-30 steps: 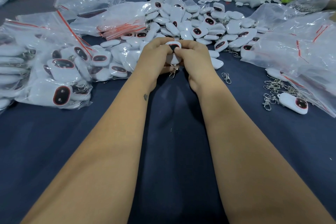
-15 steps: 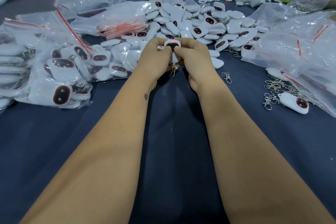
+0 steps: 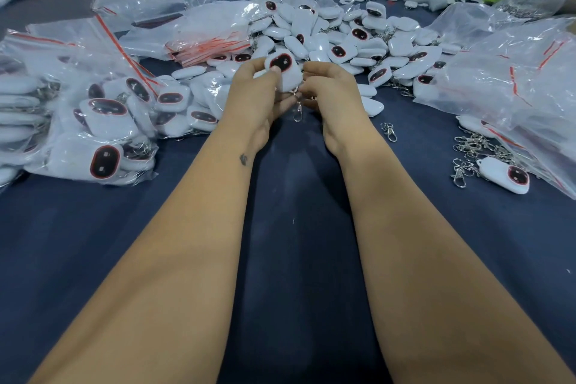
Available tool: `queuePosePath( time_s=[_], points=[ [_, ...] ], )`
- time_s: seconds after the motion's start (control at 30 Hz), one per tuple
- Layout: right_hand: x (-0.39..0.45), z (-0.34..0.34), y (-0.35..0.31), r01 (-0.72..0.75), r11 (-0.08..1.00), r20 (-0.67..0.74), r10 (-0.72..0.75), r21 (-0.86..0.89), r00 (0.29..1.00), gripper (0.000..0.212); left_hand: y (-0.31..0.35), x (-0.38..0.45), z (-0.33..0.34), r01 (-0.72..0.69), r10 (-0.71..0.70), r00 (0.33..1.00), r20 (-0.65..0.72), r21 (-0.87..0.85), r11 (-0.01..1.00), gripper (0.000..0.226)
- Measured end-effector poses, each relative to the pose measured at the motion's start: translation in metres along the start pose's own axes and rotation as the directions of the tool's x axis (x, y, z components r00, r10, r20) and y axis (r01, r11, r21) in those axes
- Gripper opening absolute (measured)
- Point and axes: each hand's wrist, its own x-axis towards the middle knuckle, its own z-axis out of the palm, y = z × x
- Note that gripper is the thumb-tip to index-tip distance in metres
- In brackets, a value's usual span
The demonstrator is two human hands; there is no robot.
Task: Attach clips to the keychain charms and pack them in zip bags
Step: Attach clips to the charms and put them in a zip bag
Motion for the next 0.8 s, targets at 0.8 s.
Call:
queuePosePath(
  time_s=[0.8],
  points=[
    [-0.005,-0.003,-0.008,-0.064,0.935,0.003,0.067,0.350,0.998,0.007,0.022,-0.009,-0.004,-0.147,0.150,0.989,0.008,-0.130,0.981,0.019]
  ],
)
